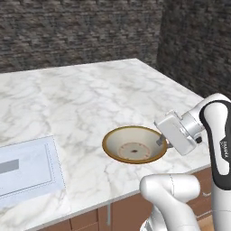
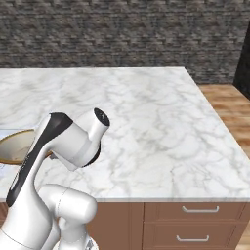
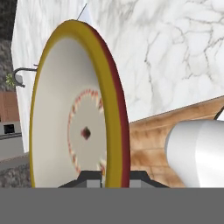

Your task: Pick the cup and bowl from the counter and place them on the counter next to the sink.

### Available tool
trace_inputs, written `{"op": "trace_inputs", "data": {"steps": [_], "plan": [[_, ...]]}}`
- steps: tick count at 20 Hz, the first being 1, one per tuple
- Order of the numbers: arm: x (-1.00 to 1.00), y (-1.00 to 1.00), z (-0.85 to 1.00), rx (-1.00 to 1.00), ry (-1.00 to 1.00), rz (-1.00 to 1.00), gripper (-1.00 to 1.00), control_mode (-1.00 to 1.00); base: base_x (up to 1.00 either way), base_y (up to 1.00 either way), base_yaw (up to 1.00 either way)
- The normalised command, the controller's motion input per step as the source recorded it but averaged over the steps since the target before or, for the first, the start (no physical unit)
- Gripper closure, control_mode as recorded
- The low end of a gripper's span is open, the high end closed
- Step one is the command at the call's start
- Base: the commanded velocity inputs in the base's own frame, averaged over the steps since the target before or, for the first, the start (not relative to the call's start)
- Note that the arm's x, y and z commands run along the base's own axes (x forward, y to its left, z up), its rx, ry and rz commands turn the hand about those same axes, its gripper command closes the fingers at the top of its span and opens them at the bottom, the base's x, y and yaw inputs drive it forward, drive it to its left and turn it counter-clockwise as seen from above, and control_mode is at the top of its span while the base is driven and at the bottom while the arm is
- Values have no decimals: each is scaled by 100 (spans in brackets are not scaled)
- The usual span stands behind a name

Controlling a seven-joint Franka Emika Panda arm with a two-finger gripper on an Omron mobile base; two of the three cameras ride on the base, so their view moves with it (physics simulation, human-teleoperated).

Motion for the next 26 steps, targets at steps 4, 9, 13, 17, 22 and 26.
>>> {"op": "trace_inputs", "data": {"steps": [4, 9, 13, 17, 22, 26], "plan": [[3, 15, -3, -2, -4, 0, 100, -100, 0, 0, 0], [4, 22, -3, -2, -1, 0, 100, -100, 0, 0, 0], [21, 39, 0, -9, 0, 0, 100, -100, 0, 0, 0], [23, 28, -1, -4, 0, 0, 100, -100, 0, 0, 0], [66, 19, -15, -12, 5, 0, 100, -100, 0, 0, 0], [64, 34, -6, -13, 15, 0, 100, -100, 0, 0, 0]]}}
